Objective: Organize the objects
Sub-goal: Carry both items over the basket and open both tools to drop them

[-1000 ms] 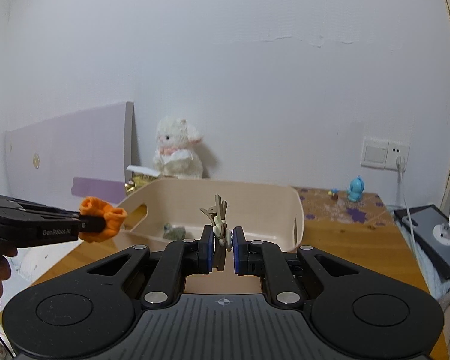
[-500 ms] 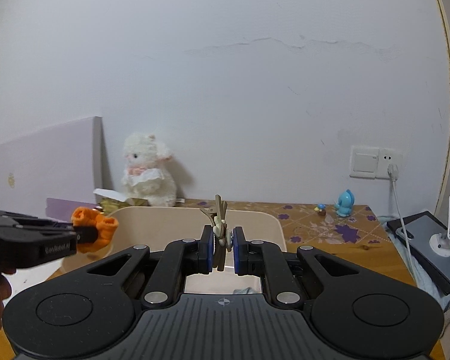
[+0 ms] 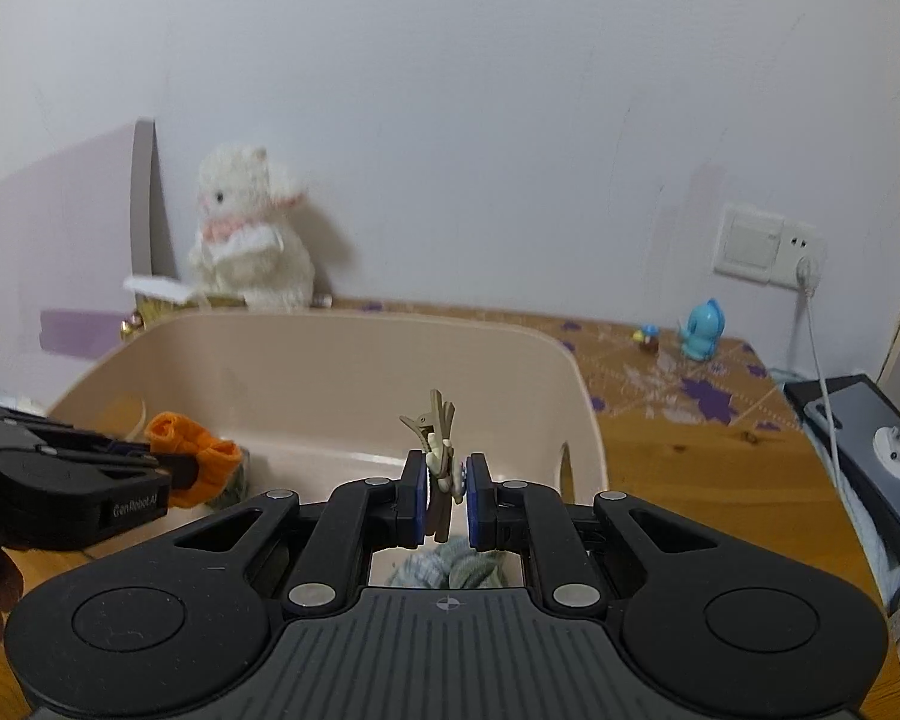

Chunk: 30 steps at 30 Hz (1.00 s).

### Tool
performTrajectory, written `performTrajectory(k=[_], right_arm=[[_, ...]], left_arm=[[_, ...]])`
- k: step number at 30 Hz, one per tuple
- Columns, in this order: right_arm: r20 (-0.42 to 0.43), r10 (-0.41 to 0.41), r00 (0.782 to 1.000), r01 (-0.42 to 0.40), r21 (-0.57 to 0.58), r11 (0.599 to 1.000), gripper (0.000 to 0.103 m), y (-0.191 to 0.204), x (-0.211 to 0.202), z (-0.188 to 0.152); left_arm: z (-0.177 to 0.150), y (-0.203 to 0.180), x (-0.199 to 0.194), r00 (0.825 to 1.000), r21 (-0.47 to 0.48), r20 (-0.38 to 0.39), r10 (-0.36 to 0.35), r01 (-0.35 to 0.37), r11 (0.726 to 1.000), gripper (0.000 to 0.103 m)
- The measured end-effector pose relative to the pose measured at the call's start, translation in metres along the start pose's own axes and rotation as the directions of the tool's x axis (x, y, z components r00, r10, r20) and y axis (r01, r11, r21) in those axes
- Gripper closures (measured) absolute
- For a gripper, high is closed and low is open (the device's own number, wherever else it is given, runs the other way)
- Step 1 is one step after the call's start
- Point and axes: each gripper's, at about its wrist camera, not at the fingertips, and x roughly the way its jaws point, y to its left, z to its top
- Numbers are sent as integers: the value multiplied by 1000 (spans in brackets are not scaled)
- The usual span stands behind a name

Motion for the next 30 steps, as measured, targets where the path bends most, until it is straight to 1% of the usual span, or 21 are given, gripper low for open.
performTrajectory(k=[2, 3, 4, 6, 7, 8, 10, 12, 14, 16, 22, 28, 30], right_arm=[[-18, 0, 1000, 0, -2, 1000, 85, -1, 4, -2], [-21, -1, 1000, 1, 0, 1000, 79, -2, 4, -2], [-18, -2, 1000, 2, 4, 1000, 72, -3, 3, -3], [-6, 1, 1000, -1, 10, 1000, 64, -5, -2, -3], [3, -2, 1000, 2, 10, 1000, 62, -5, -5, -2], [13, -5, 1000, 5, 9, 1000, 60, -5, -9, -1], [31, -7, 999, 6, 13, 1000, 49, -6, -18, 1], [47, -5, 999, 4, 20, 1000, 42, -7, -28, 2], [58, -5, 998, 4, 23, 1000, 40, -7, -38, 2], [68, -6, 998, 4, 24, 1000, 35, -7, -48, 2], [82, -1, 997, -2, 39, 999, 29, -7, -79, -6], [87, 4, 996, -6, 26, 1000, 28, 1, -110, -20], [96, 2, 995, -3, 15, 1000, 27, 5, -122, -25]], left_arm=[[-1, 1, 5, 1000, -8, -16, 1, -1, 1000, 92], [-2, 2, 6, 1000, -10, -20, 3, -3, 1000, 92], [-2, 3, 6, 1000, -11, -22, 4, -4, 1000, 88], [-3, 3, 3, 1000, -15, -22, -2, 1, 1000, 69], [-3, 4, 0, 1000, -21, -13, -3, 3, 1000, 49], [-3, 4, -4, 1000, -27, 1, -1, 1, 1000, 33], [-2, 5, -16, 999, -38, 35, 3, -1, 999, 24], [0, 5, -25, 999, -41, 48, -6, 8, 999, 24], [0, 5, -35, 998, -39, 57, -1, 3, 999, 21], [-1, 4, -46, 997, -38, 72, 5, -2, 999, 19], [-12, 5, -78, 995, -48, 101, 3, 1, 999, 16], [-31, 9, -113, 992, -54, 123, 10, -4, 999, 15], [-38, 11, -123, 992, -61, 128, 9, -1, 998, 11]])
